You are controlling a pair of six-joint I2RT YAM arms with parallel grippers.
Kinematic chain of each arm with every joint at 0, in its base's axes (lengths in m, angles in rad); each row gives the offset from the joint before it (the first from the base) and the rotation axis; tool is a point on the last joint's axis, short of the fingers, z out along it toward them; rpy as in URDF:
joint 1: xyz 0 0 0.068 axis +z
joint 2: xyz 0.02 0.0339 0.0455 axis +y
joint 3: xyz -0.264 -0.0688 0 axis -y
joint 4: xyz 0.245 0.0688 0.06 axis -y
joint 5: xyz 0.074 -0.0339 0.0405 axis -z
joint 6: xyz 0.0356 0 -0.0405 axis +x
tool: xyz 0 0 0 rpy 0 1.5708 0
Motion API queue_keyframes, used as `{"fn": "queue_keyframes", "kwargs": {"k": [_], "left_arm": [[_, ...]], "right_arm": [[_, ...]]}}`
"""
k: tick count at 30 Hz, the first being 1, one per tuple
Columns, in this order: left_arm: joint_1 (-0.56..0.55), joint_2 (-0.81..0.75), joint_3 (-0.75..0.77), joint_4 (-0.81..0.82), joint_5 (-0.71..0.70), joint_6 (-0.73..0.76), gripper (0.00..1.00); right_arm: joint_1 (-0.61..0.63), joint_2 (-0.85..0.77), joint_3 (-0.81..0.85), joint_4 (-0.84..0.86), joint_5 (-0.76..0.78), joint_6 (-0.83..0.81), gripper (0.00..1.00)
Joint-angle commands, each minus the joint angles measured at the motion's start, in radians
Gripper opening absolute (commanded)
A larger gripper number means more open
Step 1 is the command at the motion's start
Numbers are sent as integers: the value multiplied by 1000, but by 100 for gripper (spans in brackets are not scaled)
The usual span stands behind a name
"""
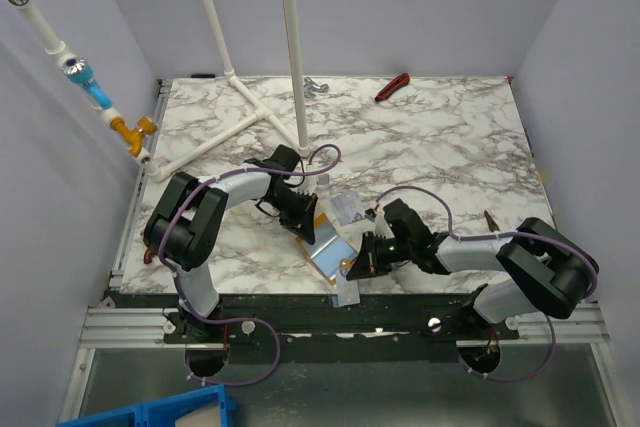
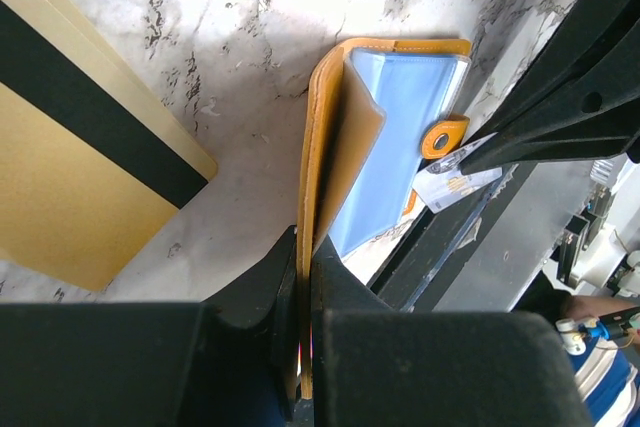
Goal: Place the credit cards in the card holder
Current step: Open the card holder at the center of the board.
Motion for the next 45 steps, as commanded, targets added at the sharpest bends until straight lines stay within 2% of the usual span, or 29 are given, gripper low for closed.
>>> {"fn": "queue_keyframes", "kwargs": {"k": [1,13,22,27,32,39,45], "left_arm": [[4,-35,-15,13,-16,14,3],[5,-38,-12,11,-20,18,2],[4,-42,-12,7,-28,21,2],[5,-44,-9,6,-26,20,2],[5,-43,-9,5,-22,18,2],[5,-44,-12,7,-18,15,2],[6,-46,-17,14,-9,11,2]], "right_arm": [[-5,9,18,4,42,3,1],[-5,-65,20,-16,49,-17,1],[-5,-32,41,-8,36,-23,1],[-6,-110,15,-22,32,-28,1],[-6,-148,14,-18,73,-11,1],[-5,-92,78,-29,127,-17,1],[-6,-151,80,-17,193,-5,1]]}}
